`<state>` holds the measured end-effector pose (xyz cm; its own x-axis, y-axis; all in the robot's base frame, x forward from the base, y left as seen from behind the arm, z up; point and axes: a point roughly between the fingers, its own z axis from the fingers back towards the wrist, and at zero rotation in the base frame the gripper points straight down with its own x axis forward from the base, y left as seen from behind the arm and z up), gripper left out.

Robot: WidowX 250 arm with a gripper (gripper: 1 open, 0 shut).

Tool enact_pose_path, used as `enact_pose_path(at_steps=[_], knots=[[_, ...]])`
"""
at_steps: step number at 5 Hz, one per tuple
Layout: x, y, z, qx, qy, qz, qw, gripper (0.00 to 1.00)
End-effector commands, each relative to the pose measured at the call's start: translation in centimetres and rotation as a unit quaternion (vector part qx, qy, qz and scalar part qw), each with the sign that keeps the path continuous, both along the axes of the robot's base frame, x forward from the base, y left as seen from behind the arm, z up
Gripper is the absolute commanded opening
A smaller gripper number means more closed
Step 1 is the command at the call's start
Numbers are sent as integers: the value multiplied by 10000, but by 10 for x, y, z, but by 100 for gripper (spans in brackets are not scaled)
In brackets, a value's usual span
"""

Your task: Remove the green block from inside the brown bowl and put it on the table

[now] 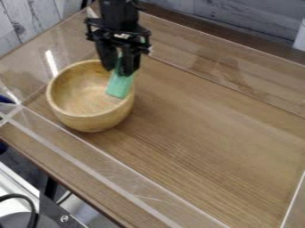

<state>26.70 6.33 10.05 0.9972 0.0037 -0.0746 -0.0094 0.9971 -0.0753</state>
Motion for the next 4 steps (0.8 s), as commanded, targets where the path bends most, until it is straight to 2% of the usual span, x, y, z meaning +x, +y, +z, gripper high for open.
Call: enact_pose_path(at_steps=[1, 4], knots=[[5, -9, 15, 70, -289, -74, 9995, 0], [6, -16, -1, 77, -174, -205, 9996, 0]])
